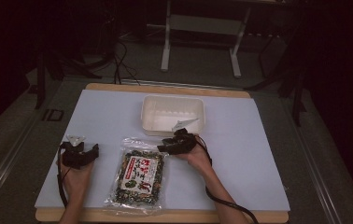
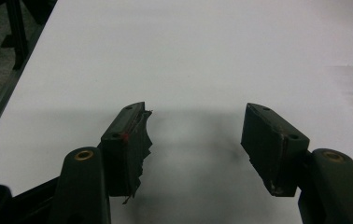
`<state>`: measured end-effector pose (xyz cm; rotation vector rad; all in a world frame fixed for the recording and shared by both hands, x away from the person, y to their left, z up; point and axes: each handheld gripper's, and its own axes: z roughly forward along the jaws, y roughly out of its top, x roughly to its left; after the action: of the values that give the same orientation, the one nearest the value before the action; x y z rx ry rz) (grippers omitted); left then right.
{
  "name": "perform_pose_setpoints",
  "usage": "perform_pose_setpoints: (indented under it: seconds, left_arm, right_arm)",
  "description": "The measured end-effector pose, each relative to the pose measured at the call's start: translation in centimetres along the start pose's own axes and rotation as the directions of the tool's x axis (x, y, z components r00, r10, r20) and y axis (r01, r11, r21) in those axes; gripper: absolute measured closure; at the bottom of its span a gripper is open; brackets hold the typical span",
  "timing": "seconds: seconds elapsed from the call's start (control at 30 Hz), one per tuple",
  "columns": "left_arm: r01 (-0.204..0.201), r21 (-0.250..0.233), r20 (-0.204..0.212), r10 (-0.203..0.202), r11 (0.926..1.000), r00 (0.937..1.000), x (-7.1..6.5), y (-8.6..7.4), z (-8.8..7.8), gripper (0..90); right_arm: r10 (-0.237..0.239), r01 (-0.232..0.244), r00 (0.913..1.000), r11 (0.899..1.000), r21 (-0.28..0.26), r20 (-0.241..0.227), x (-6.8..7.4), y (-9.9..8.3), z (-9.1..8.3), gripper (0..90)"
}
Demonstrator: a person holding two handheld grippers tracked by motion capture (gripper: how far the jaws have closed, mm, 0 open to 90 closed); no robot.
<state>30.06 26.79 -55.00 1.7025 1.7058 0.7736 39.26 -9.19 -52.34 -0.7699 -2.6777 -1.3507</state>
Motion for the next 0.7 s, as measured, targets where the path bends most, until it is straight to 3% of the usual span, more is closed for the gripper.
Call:
perform_pose_setpoints:
  seconds: [0.17,0.3,0.43,0.7]
  left_arm:
    - [-0.003,0.000,0.000,0.003,1.0000,1.0000,0.0,0.0,0.0,40.6]
    - [-0.004,-0.001,0.000,0.004,1.0000,1.0000,0.0,0.0,0.0,40.5]
    - [-0.005,0.000,0.001,0.005,1.0000,1.0000,-0.1,0.0,0.0,40.5]
    - [-0.008,0.000,0.001,0.008,1.0000,1.0000,-0.1,0.0,0.0,40.5]
  right_arm:
    - [-0.099,0.098,0.9949,0.994,0.038,0.018,0.9,0.1,0.1,65.4]
    - [-0.144,0.141,0.9886,0.988,0.069,0.043,1.3,0.1,0.4,68.3]
    - [-0.202,0.192,0.9770,0.974,0.123,0.068,1.7,0.1,1.1,68.6]
    - [-0.226,0.207,0.9703,0.961,0.185,0.088,1.6,0.9,2.2,60.2]
